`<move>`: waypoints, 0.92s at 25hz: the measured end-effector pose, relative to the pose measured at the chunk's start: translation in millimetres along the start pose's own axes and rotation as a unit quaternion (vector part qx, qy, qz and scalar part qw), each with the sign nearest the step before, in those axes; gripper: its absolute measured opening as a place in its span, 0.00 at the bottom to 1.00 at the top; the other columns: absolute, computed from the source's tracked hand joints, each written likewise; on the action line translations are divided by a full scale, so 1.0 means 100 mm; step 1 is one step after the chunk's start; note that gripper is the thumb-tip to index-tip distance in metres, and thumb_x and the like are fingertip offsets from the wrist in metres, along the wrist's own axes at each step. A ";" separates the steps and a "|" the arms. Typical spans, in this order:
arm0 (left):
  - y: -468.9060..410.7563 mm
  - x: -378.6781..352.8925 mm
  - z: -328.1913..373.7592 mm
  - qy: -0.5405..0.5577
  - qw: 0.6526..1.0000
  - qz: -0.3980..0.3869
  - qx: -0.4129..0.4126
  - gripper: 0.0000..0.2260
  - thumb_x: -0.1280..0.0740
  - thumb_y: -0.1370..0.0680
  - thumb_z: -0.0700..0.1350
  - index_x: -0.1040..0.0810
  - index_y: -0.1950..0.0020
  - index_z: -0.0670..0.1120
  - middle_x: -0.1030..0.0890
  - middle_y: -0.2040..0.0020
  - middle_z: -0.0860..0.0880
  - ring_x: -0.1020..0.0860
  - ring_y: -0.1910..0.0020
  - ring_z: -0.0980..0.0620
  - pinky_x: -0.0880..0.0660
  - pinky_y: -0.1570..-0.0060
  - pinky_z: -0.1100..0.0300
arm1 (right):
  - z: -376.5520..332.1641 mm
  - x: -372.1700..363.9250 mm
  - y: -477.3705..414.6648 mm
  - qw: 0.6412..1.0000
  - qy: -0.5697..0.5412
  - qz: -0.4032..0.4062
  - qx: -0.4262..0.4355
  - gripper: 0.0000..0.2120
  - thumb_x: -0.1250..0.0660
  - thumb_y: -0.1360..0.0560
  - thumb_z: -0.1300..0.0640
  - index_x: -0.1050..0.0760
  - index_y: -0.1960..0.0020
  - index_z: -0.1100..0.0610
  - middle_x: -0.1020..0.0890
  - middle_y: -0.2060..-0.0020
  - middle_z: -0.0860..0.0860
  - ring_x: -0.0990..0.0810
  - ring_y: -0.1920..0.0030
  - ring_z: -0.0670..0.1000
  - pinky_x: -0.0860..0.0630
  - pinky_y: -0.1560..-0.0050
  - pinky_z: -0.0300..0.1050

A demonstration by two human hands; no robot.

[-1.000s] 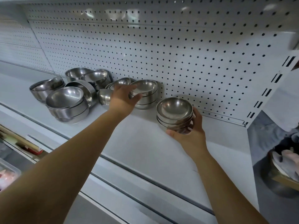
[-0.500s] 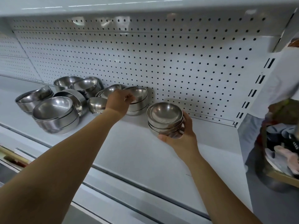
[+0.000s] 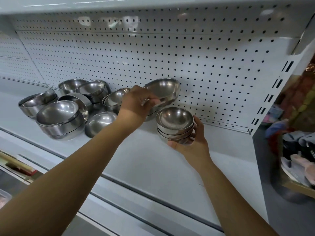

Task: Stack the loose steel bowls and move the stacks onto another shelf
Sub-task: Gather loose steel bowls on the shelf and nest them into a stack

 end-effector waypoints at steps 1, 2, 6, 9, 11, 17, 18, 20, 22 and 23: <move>0.06 -0.02 0.05 0.025 0.999 -0.012 -0.016 0.02 0.25 0.24 0.40 0.13 0.56 0.45 0.16 0.56 0.47 0.24 0.57 0.56 0.29 0.53 0.70 | 0.00 0.00 0.00 1.000 0.004 -0.002 0.001 0.53 0.16 0.38 0.72 0.38 0.23 0.45 0.23 0.35 0.42 0.18 0.44 0.35 0.19 0.48 0.35; 0.12 -0.04 0.07 0.048 0.998 -0.028 -0.025 0.03 0.25 0.24 0.39 0.13 0.56 0.46 0.16 0.57 0.47 0.23 0.57 0.54 0.27 0.51 0.66 | 0.00 0.00 0.00 1.000 0.010 -0.002 0.002 0.54 0.16 0.38 0.71 0.38 0.23 0.44 0.22 0.36 0.41 0.18 0.42 0.36 0.18 0.45 0.38; 0.33 -0.16 0.08 0.059 0.995 -0.061 -0.054 0.02 0.25 0.24 0.40 0.13 0.55 0.46 0.15 0.56 0.48 0.21 0.51 0.49 0.26 0.48 0.61 | 0.01 -0.02 0.00 1.000 -0.010 0.000 -0.002 0.52 0.20 0.37 0.78 0.38 0.23 0.49 0.23 0.35 0.44 0.17 0.43 0.37 0.18 0.51 0.37; 0.41 -0.23 0.08 0.027 0.993 -0.056 -0.102 0.01 0.25 0.25 0.40 0.13 0.55 0.43 0.16 0.59 0.51 0.23 0.53 0.52 0.29 0.51 0.69 | 0.02 -0.01 0.01 1.000 -0.008 0.006 0.002 0.52 0.19 0.37 0.76 0.37 0.24 0.45 0.22 0.36 0.44 0.17 0.43 0.38 0.18 0.51 0.35; 0.43 -0.27 0.08 0.016 0.991 -0.060 -0.116 0.03 0.26 0.25 0.42 0.13 0.55 0.44 0.18 0.59 0.54 0.23 0.53 0.51 0.28 0.50 0.65 | 0.04 0.00 0.01 1.000 0.014 0.012 0.009 0.53 0.16 0.38 0.70 0.37 0.24 0.42 0.20 0.38 0.38 0.17 0.40 0.42 0.18 0.44 0.40; 0.48 -0.37 0.06 0.000 0.991 -0.071 -0.114 0.05 0.28 0.23 0.46 0.13 0.53 0.46 0.16 0.50 0.55 0.23 0.45 0.47 0.26 0.42 0.52 | 0.04 0.01 0.00 0.999 0.031 0.014 0.012 0.53 0.14 0.39 0.67 0.38 0.25 0.40 0.21 0.37 0.39 0.18 0.38 0.45 0.19 0.43 0.40; 0.50 -0.37 0.04 0.007 0.993 -0.072 -0.094 0.05 0.28 0.23 0.46 0.13 0.52 0.48 0.18 0.45 0.56 0.24 0.40 0.48 0.27 0.38 0.53 | 0.04 0.00 0.00 0.999 0.037 0.014 0.013 0.53 0.14 0.39 0.65 0.38 0.24 0.40 0.22 0.37 0.38 0.18 0.38 0.44 0.19 0.41 0.42; 0.55 -0.39 -0.02 0.041 0.994 -0.097 -0.022 0.06 0.27 0.22 0.48 0.14 0.45 0.51 0.25 0.33 0.58 0.31 0.30 0.55 0.33 0.30 0.60 | 0.04 0.01 0.01 0.999 0.047 0.017 0.013 0.54 0.13 0.39 0.64 0.39 0.23 0.42 0.22 0.36 0.38 0.18 0.38 0.43 0.19 0.37 0.48; 0.64 -0.42 -0.09 0.053 0.989 -0.134 0.042 0.15 0.27 0.22 0.50 0.19 0.35 0.54 0.33 0.24 0.56 0.36 0.26 0.60 0.38 0.30 0.68 | 0.04 0.02 0.01 0.998 0.052 0.014 0.012 0.55 0.13 0.39 0.62 0.39 0.23 0.42 0.23 0.36 0.38 0.18 0.38 0.43 0.19 0.35 0.52; 0.67 -0.43 -0.14 0.051 0.986 -0.144 0.065 0.19 0.28 0.22 0.52 0.23 0.31 0.55 0.35 0.22 0.55 0.37 0.24 0.59 0.38 0.29 0.67 | 0.04 0.02 0.01 0.998 0.058 0.012 0.012 0.55 0.13 0.39 0.61 0.40 0.23 0.42 0.23 0.36 0.37 0.18 0.38 0.43 0.19 0.35 0.53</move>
Point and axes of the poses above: each hand's wrist, its own y-axis away from the middle knuckle, its own x-axis out of the back of the hand, z = x × y, the point moved 6 cm from there along -y, towards the middle knuckle
